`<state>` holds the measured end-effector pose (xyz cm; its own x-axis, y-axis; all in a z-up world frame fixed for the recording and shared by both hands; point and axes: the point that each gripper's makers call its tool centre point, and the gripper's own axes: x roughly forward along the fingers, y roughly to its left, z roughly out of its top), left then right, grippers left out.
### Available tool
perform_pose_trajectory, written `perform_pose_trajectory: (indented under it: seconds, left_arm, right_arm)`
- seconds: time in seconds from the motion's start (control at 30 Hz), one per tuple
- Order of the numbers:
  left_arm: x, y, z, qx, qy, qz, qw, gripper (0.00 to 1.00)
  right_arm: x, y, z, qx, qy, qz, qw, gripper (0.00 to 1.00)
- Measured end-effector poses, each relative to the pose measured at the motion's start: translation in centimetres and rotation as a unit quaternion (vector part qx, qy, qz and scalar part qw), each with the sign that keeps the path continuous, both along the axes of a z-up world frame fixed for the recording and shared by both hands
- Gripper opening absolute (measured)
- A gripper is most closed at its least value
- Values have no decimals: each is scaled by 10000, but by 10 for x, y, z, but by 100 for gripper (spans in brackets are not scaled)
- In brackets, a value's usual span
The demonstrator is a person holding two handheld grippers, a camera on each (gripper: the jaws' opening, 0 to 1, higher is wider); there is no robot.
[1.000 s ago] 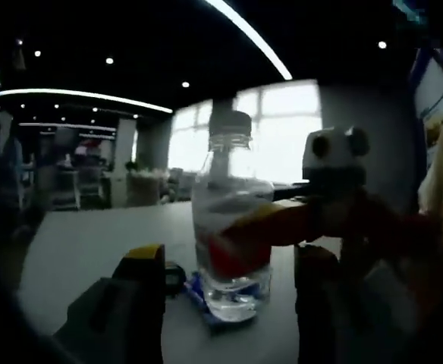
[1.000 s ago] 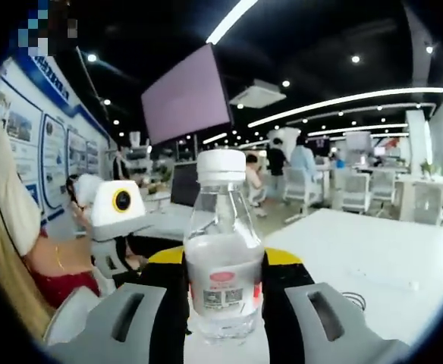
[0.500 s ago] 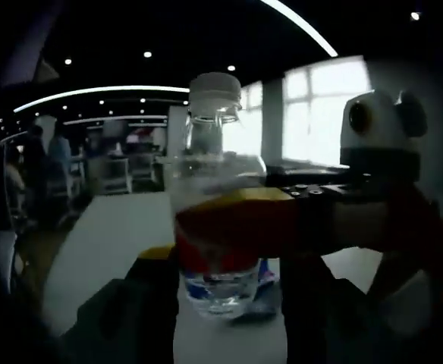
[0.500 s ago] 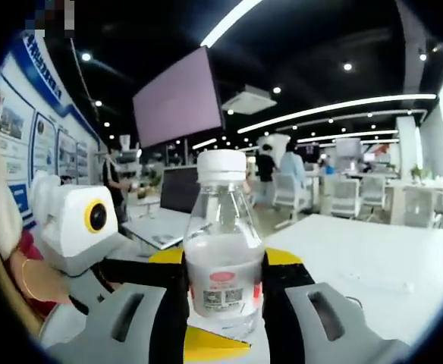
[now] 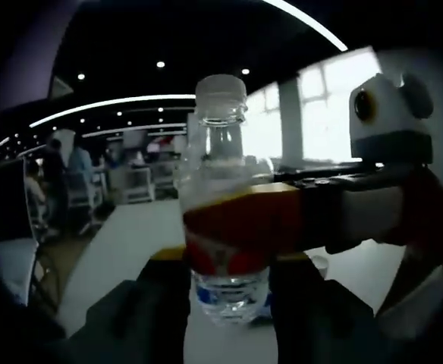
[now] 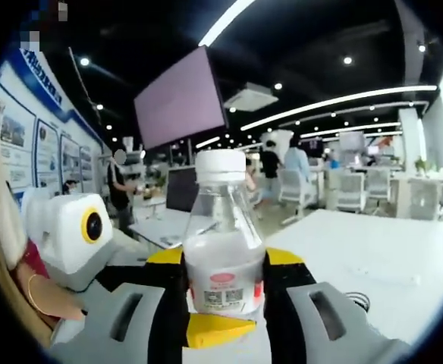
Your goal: Arrange the tabletop items into an orderly group along one side of the table until the central work area is clear of visible clutter.
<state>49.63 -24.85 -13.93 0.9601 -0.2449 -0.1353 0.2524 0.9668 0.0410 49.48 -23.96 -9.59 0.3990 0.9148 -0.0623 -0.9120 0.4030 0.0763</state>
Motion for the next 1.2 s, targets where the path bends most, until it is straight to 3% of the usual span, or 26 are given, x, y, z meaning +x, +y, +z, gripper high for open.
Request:
perform_pose_trajectory:
  seconds: [0.17, 0.33, 0.47, 0.7, 1.2]
  left_arm:
    - [-2, 1, 7, -70, -285, -5, 9996, 36]
    - [-3, 3, 9, -120, -371, -63, 9992, 35]
    - [-4, 5, 12, -185, -445, -78, 9988, 35]
    - [-6, 7, 13, -218, -477, -73, 9986, 35]
    - [-6, 4, 12, -160, -486, -149, 9986, 35]
  right_arm:
    - [1, 0, 4, 119, 188, 102, 9997, 39]
    - [-1, 2, 5, 147, 314, 89, 9994, 40]
    - [-1, 3, 10, 344, 611, 152, 9974, 41]
    - [0, -6, 29, 588, 565, 106, 9966, 47]
    - [-3, -4, 35, 606, 595, 235, 9961, 48]
